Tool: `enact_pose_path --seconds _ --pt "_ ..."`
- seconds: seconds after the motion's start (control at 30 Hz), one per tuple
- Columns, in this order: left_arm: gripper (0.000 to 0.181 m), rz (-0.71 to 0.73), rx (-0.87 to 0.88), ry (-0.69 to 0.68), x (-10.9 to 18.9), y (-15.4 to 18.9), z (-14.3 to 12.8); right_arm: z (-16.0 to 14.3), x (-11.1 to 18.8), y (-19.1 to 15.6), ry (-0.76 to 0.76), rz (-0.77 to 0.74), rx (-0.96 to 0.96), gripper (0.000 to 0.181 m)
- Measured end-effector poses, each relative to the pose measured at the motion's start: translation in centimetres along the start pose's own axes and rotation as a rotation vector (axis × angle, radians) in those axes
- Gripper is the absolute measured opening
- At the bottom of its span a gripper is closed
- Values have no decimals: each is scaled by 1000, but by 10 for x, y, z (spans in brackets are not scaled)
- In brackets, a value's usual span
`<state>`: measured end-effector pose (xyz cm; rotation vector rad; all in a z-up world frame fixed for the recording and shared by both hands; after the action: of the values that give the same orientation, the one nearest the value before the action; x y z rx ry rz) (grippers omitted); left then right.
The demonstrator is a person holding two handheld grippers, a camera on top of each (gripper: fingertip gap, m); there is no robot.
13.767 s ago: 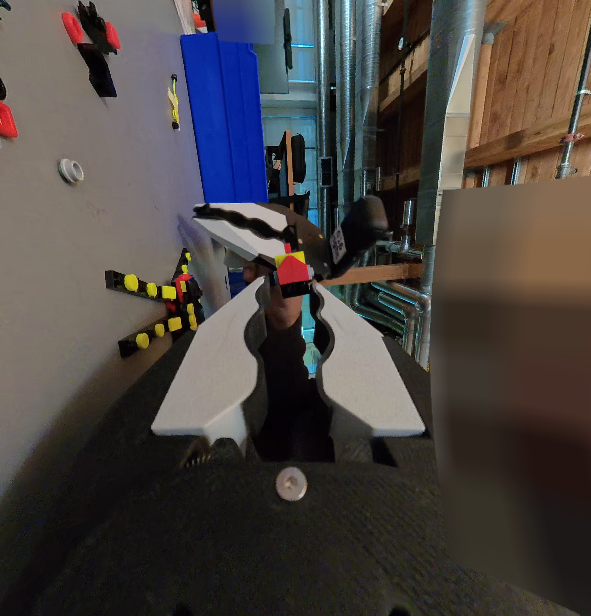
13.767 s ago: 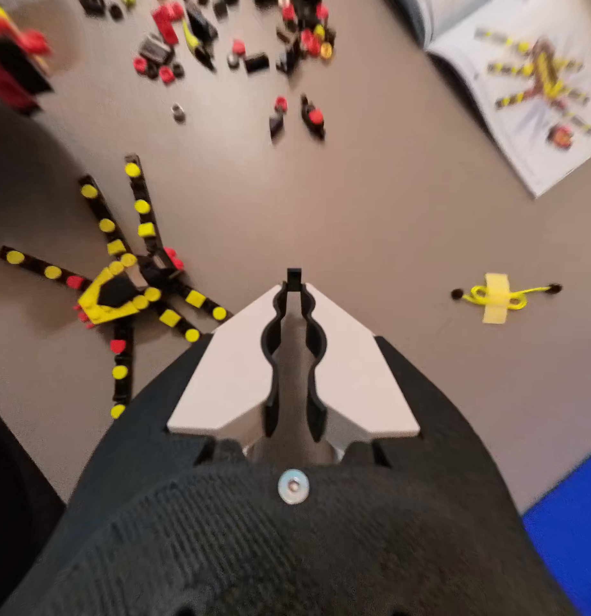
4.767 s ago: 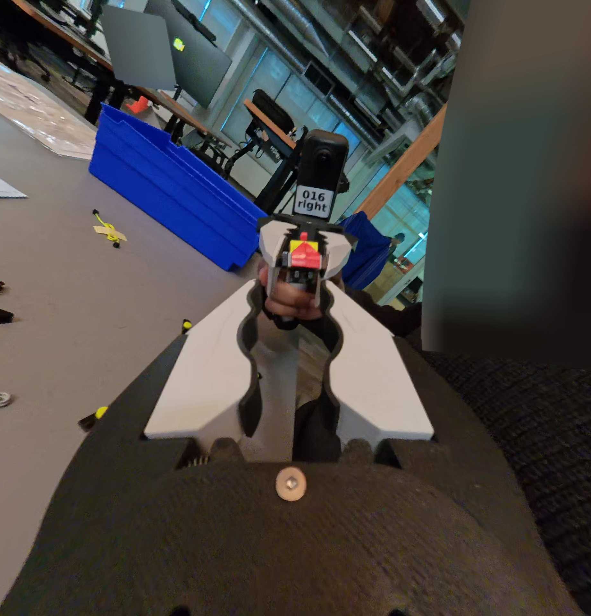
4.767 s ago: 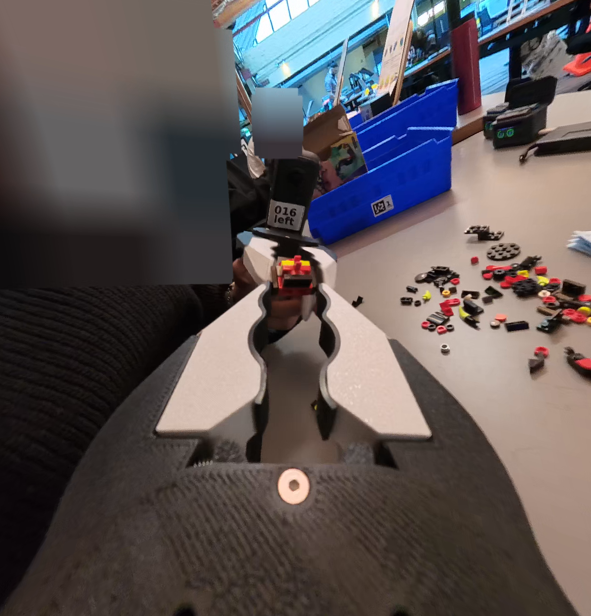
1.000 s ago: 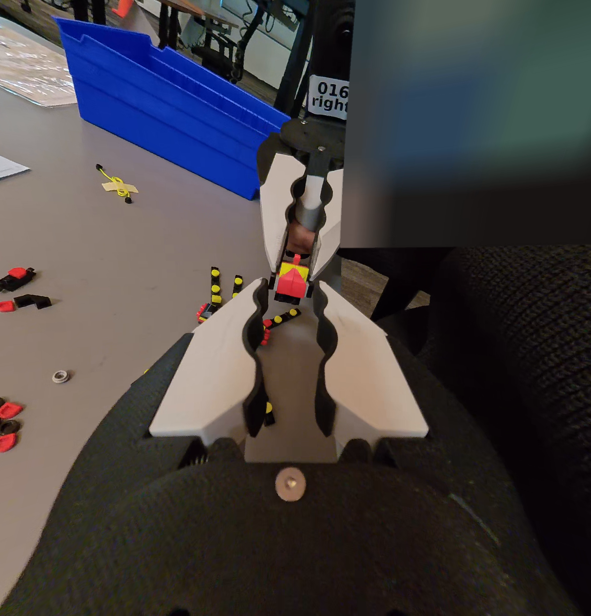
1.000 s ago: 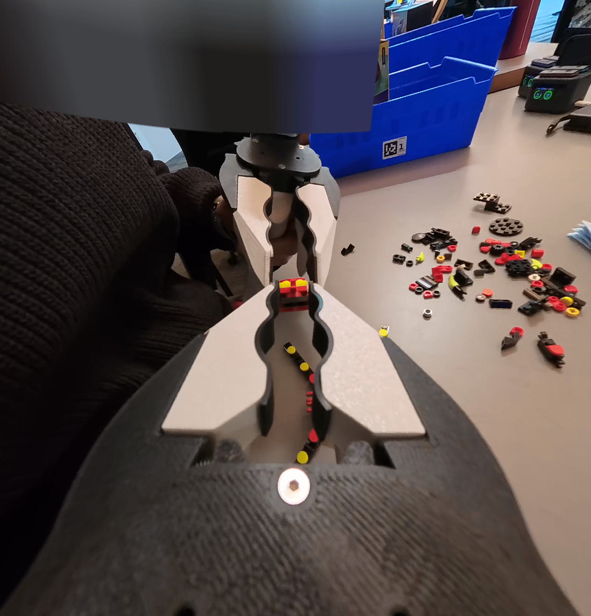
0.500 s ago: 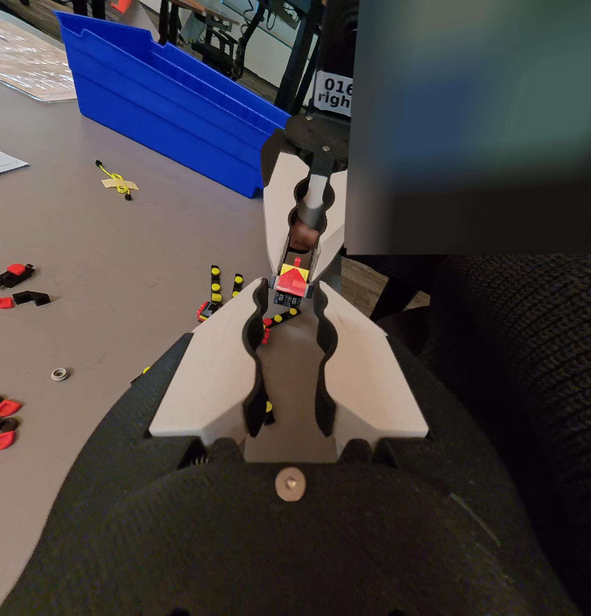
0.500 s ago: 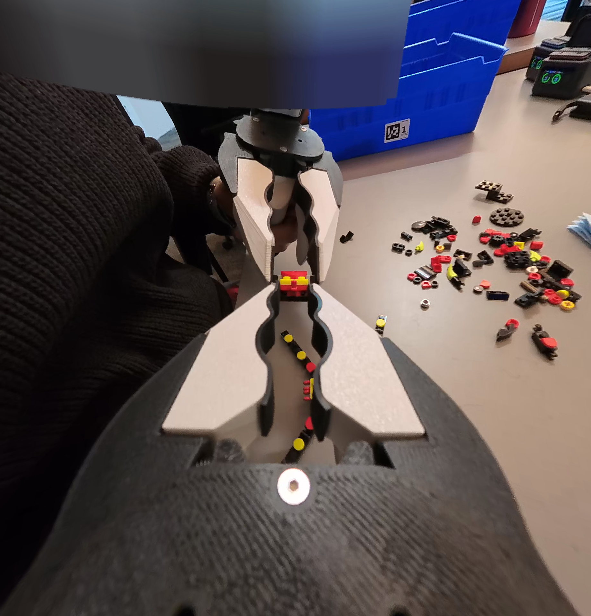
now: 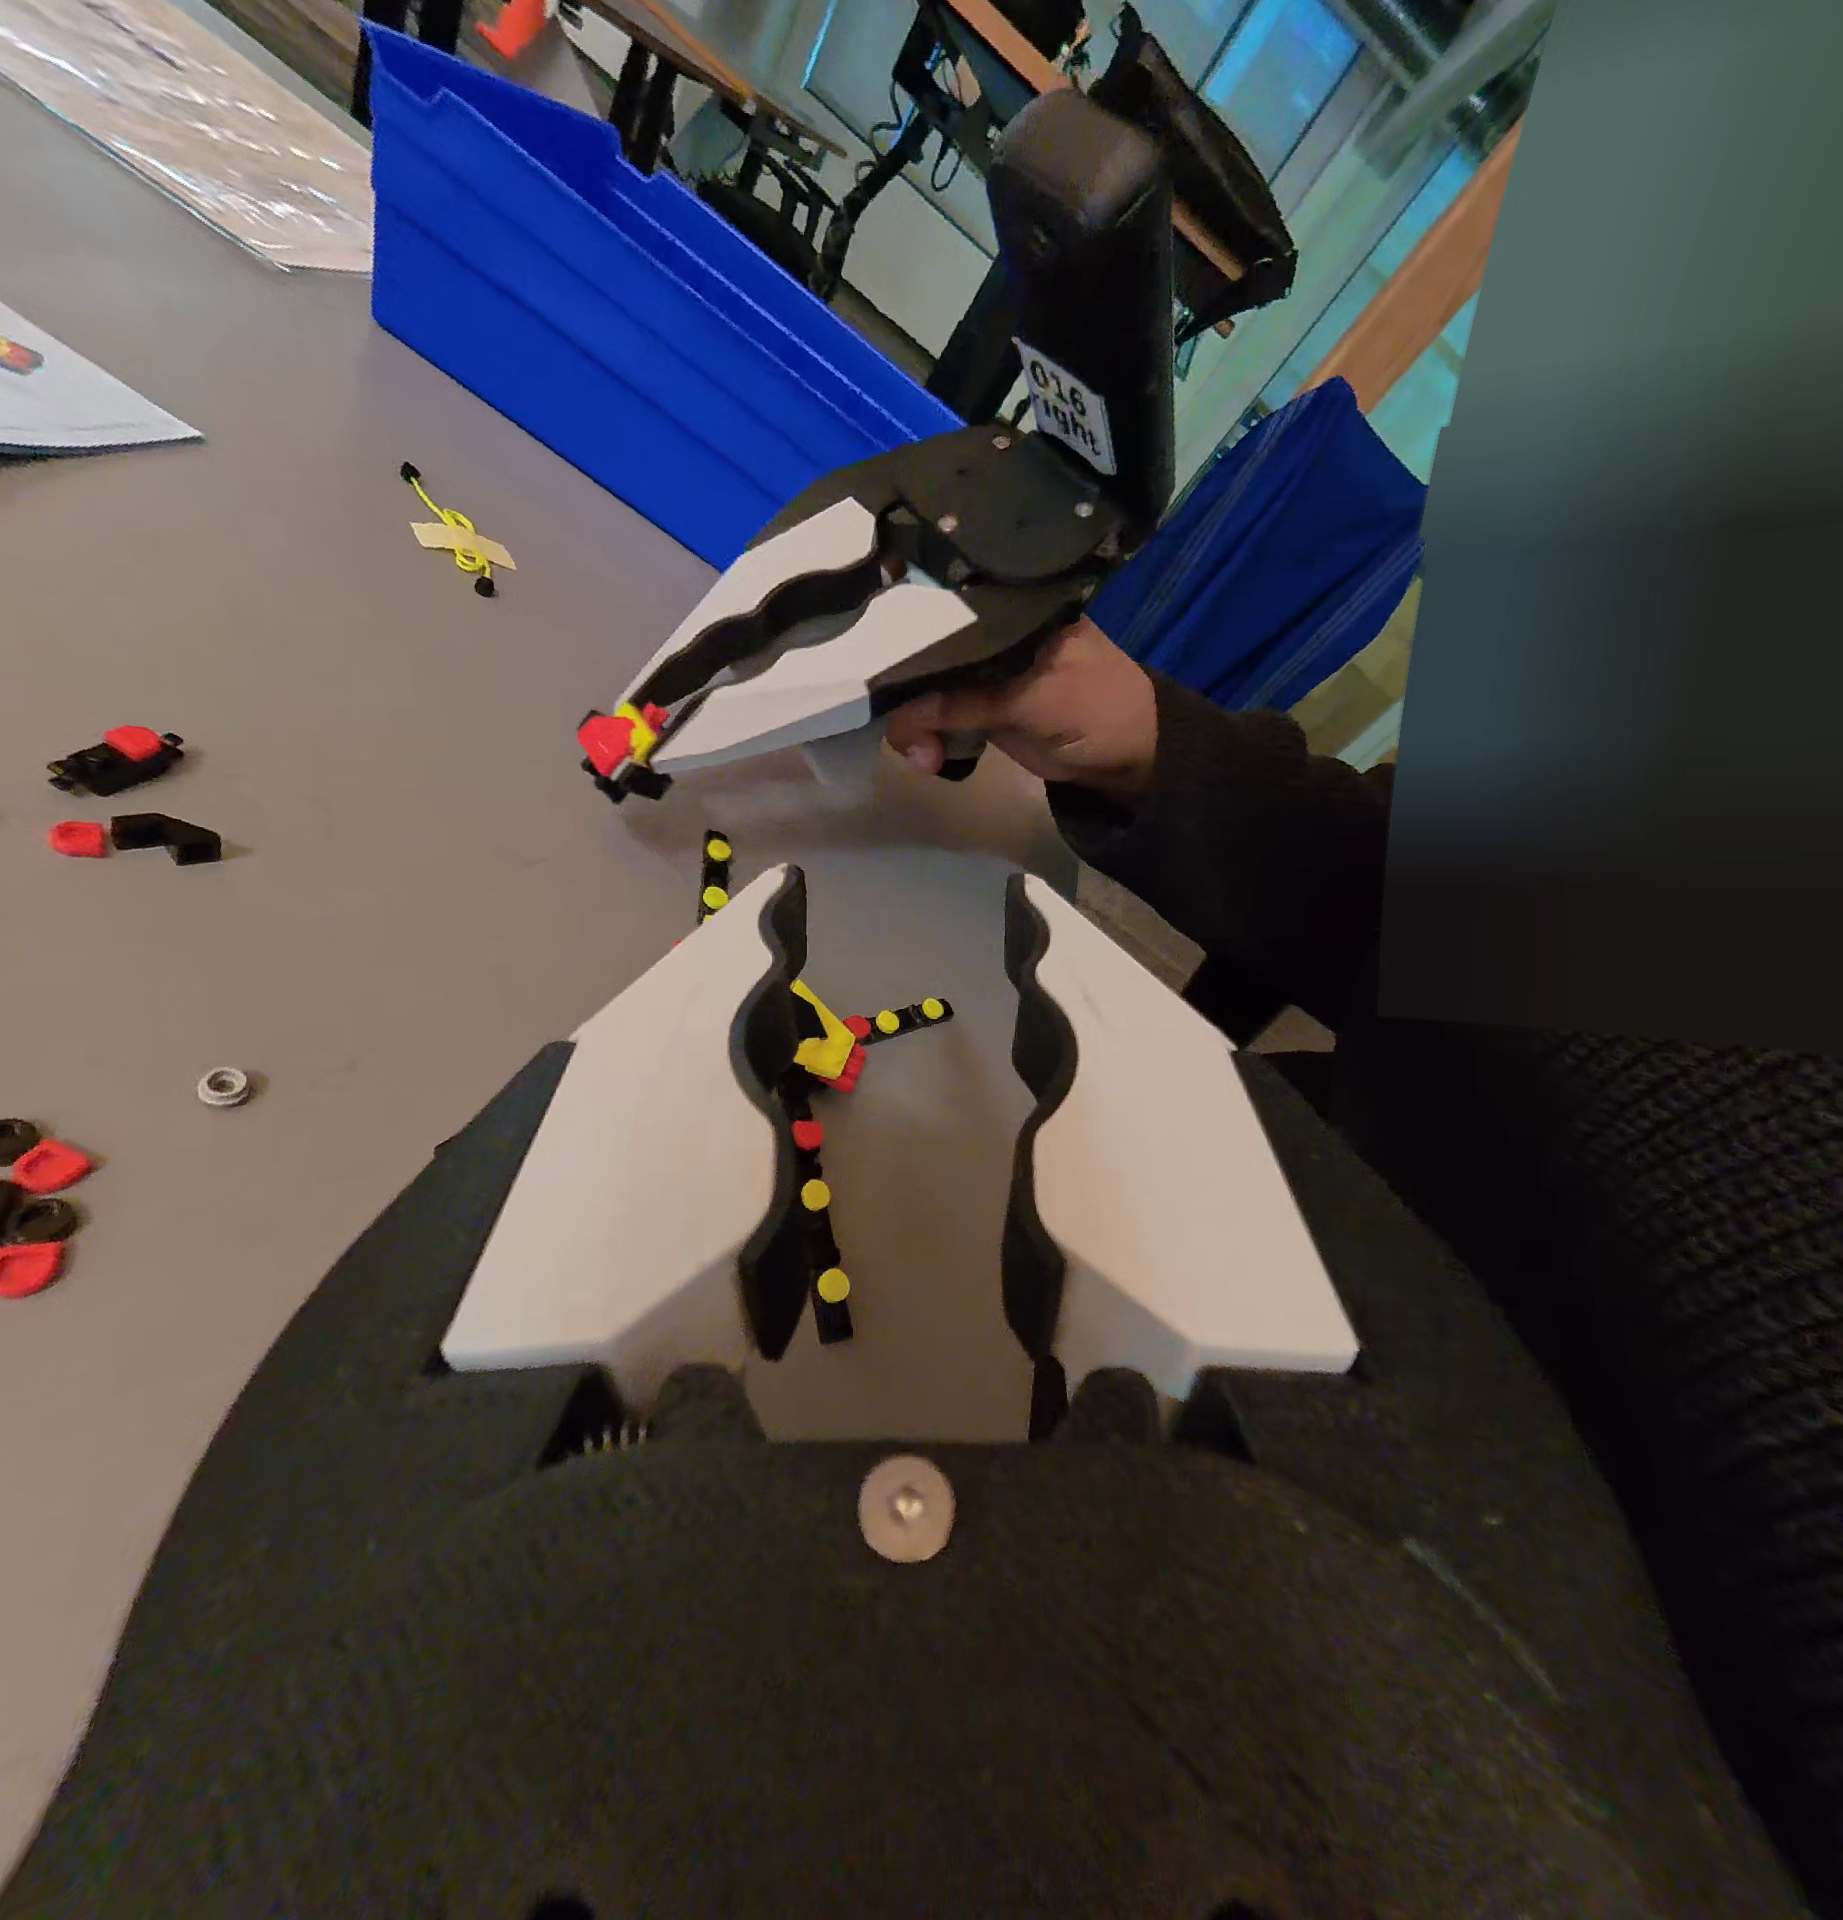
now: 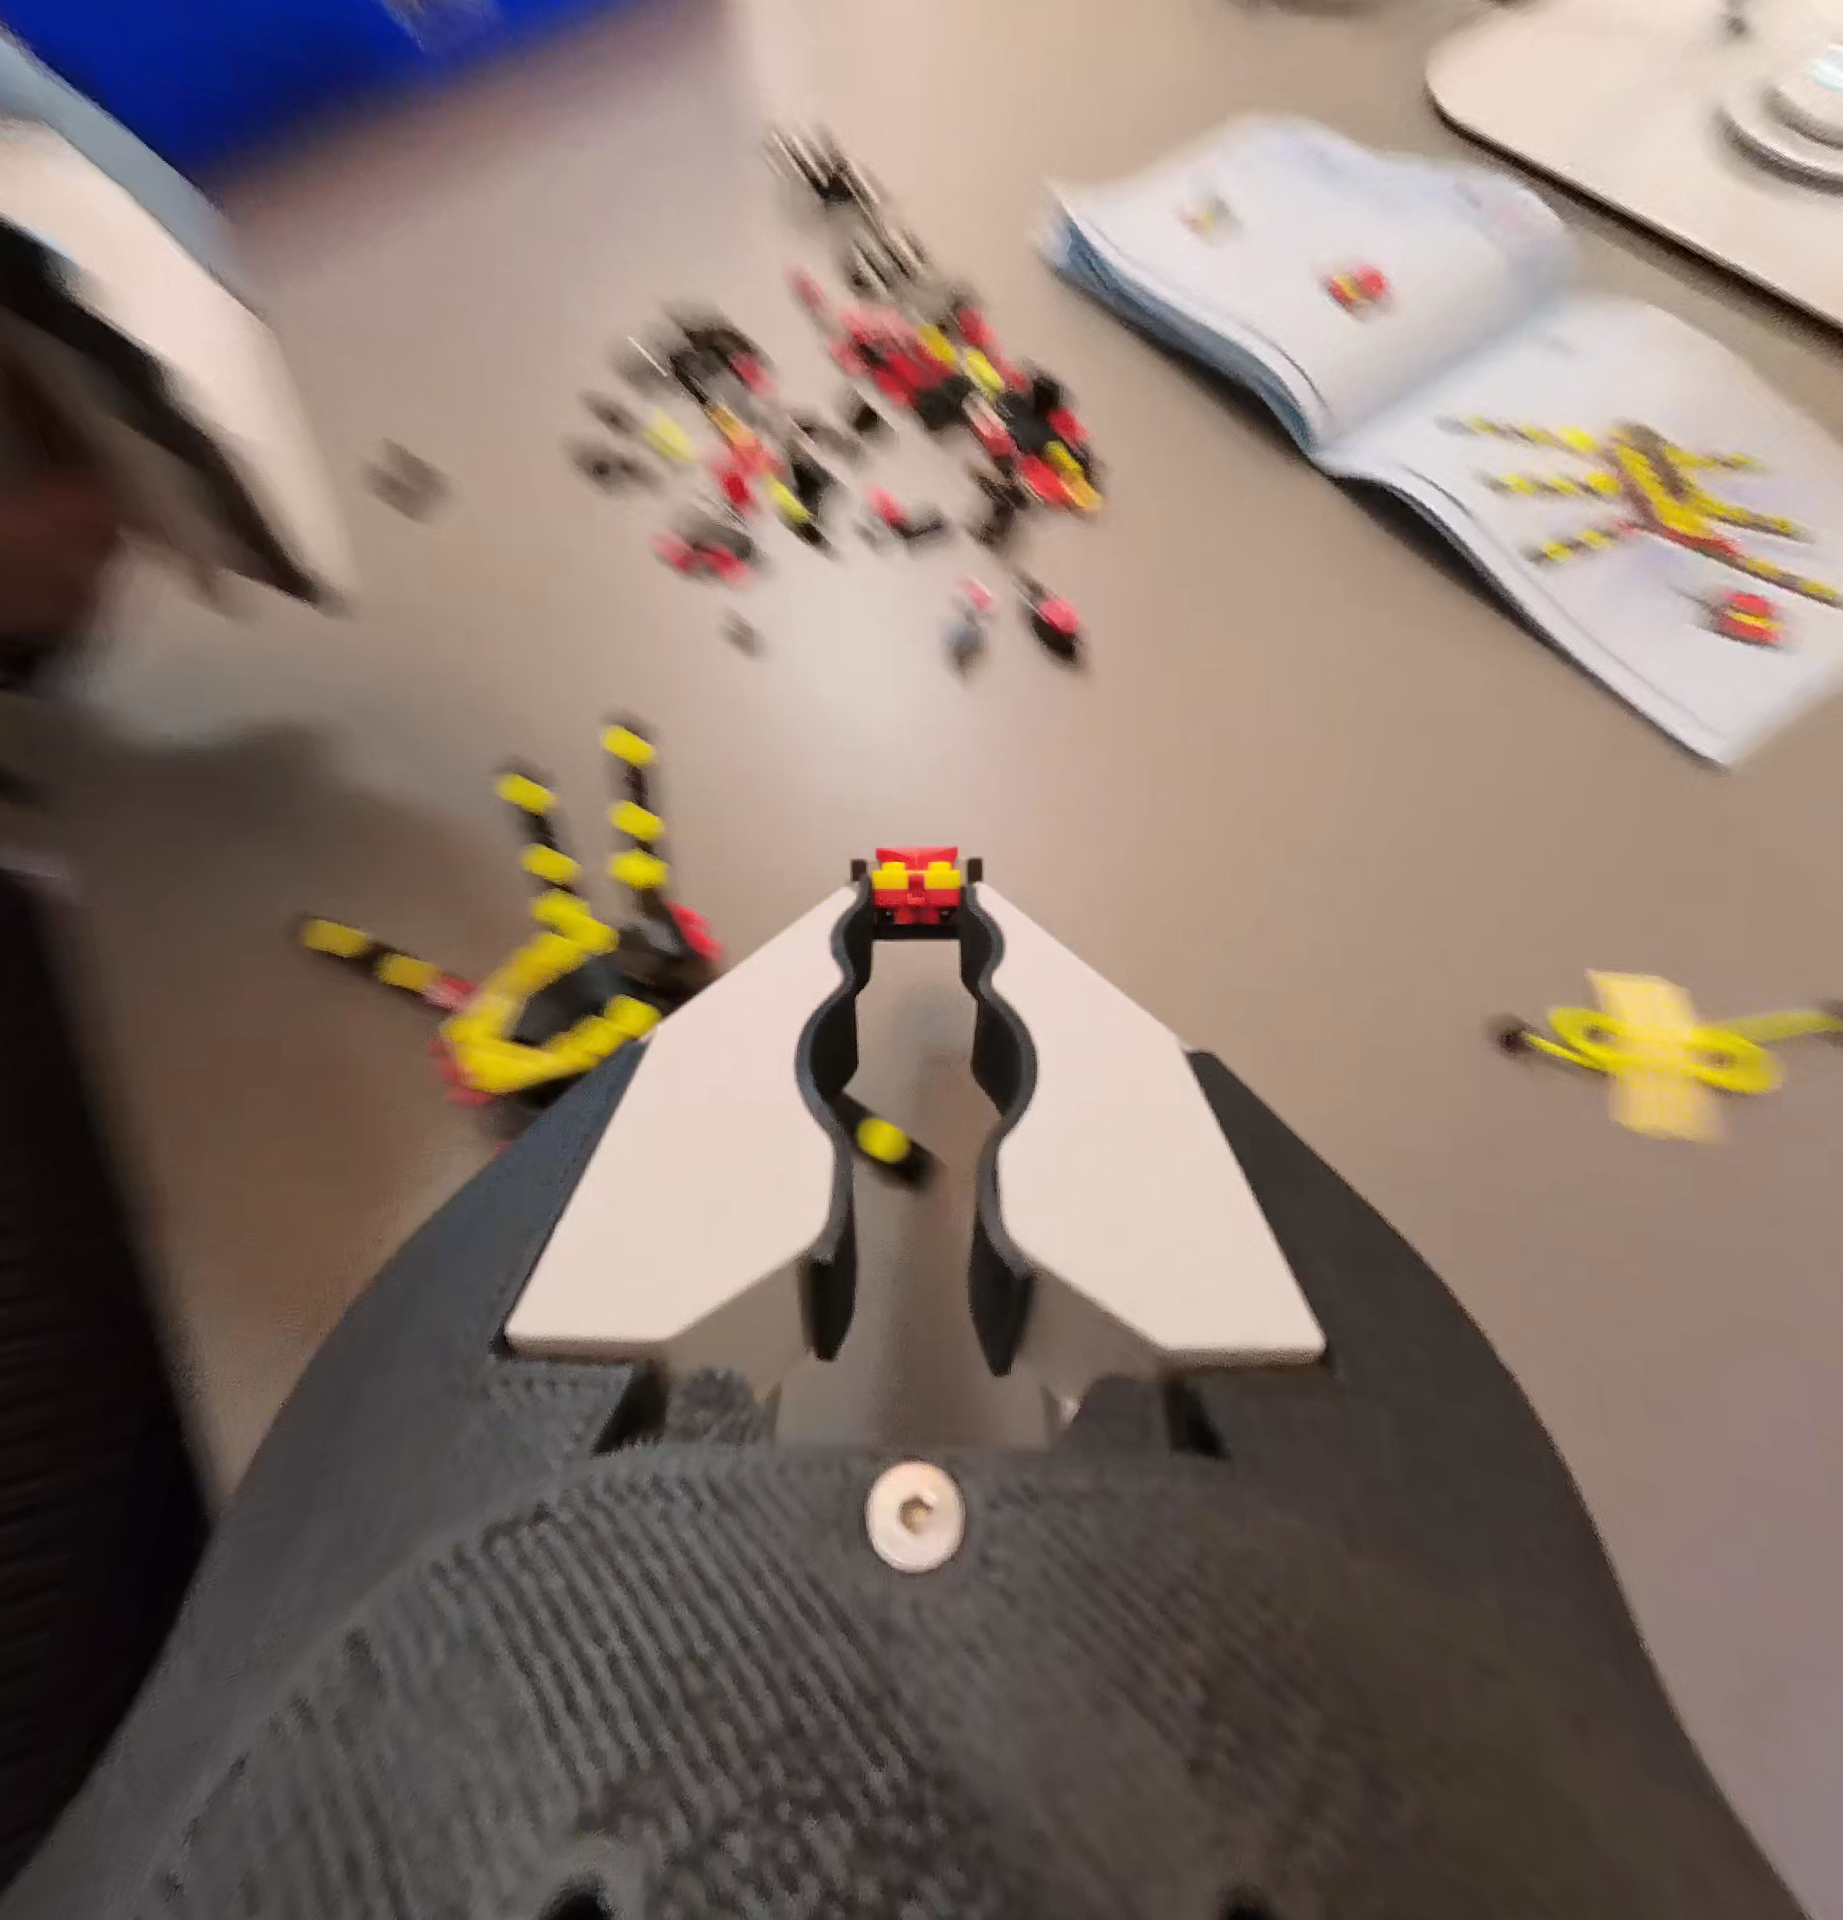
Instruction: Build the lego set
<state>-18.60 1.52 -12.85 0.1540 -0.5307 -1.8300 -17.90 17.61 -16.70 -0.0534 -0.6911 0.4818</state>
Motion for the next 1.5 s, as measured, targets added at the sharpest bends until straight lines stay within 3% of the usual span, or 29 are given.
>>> enact_pose_path --seconds 0.17,0.53,0.7,1.17,1.33,1.5 --pt "34 -3 11 28 2 0 3 -12 -6 12 -98 -121 64 14" --pt "29 -9 11 45 4 1 5 -26 6 27 -164 -58 1 14" --pt "29 -14 18 42 3 1 5 -44 12 34 -267 -48 4 14" --pt "30 -27 46 40 2 1 4 -42 7 37 -249 -97 16 15" --pt "30 -25 46 37 1 1 3 -41 9 37 -233 -55 -29 28" --pt "30 -17 50 37 1 -1 3 -23 24 39 -121 -67 -15 27"
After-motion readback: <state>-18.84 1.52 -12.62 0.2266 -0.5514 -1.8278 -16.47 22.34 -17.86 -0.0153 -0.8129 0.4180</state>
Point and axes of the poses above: each gripper's, where its closed fingertips meet, x back along the fingers, z out of its top, y = z × x across the jaws, the point moved 5 cm from there along x, back along the fingers, and after that the axes turned 8 degrees about -x, right-handed, at the moved point
